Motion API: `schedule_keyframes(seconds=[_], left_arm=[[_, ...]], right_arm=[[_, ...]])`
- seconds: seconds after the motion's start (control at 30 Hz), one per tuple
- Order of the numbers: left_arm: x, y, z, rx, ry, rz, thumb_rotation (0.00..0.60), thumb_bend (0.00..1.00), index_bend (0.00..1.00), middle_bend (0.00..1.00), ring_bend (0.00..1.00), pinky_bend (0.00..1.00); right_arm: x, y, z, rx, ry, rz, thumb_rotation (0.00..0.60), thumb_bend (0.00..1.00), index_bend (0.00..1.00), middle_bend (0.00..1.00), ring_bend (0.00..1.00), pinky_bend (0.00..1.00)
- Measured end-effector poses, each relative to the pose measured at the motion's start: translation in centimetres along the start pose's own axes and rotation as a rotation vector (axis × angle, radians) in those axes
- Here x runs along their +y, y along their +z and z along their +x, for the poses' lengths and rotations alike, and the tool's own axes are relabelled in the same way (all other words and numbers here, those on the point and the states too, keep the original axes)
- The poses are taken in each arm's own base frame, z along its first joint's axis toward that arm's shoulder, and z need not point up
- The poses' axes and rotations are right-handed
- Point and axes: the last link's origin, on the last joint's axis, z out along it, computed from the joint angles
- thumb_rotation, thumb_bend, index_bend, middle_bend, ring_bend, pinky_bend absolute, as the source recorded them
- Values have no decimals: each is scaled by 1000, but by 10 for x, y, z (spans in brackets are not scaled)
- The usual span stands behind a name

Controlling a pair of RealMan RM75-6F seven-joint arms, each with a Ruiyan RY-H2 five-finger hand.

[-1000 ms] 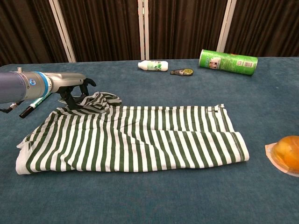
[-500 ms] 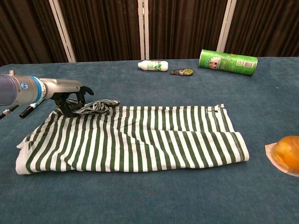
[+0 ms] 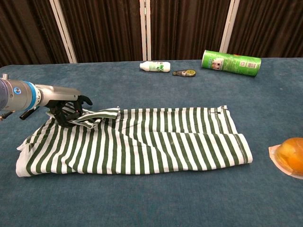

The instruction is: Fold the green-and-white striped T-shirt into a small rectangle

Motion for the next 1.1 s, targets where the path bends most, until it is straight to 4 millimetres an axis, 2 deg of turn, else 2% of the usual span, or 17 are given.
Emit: schedule_keyframes(seconds=[0.5, 0.67, 0.7, 0.77, 0.8, 0.83, 0.87, 0.9, 0.97, 1.1], left_arm=[[7, -17, -6, -35, 17, 8, 600, 536, 789, 0, 0, 0], [9, -22, -8, -52, 11, 13, 600, 523, 724, 0, 0, 0], [9, -23, -8, -52, 11, 15, 600, 502, 660, 0, 0, 0], [9, -24, -9, -59, 5, 14, 600, 397, 406, 0, 0, 0], [9, -25, -9, -64, 1, 12, 600, 297, 212, 0, 0, 0], [8, -26, -9, -66, -4, 11, 600, 214, 90, 0, 0, 0], [8, -26, -9, -67, -9, 10, 600, 159, 28, 0, 0, 0], [8, -27, -8, -65, -12, 8, 600, 107, 0, 0, 0, 0], [8, -28, -6, -56, -18, 4, 600, 71, 0, 0, 0, 0], [8, -33, 0, -15, -32, -13, 600, 46, 0, 0, 0, 0]], right_arm=[[-2, -2, 5, 15, 12, 11, 600, 9, 116, 5, 0, 0], [-3, -3, 8, 20, 19, 17, 600, 10, 118, 5, 0, 0], [-3, -3, 8, 21, 20, 19, 600, 10, 118, 5, 0, 0], [-4, -3, 9, 24, 22, 23, 600, 10, 118, 5, 0, 0], [-4, -4, 9, 25, 23, 23, 600, 9, 118, 5, 0, 0], [-4, -4, 10, 26, 23, 24, 600, 9, 118, 5, 0, 0], [-5, -4, 10, 28, 24, 24, 600, 9, 118, 5, 0, 0], [-5, -4, 10, 29, 24, 25, 600, 9, 118, 5, 0, 0], [-5, -4, 11, 31, 25, 27, 600, 9, 118, 5, 0, 0], [-6, -5, 13, 35, 28, 31, 600, 10, 118, 5, 0, 0]])
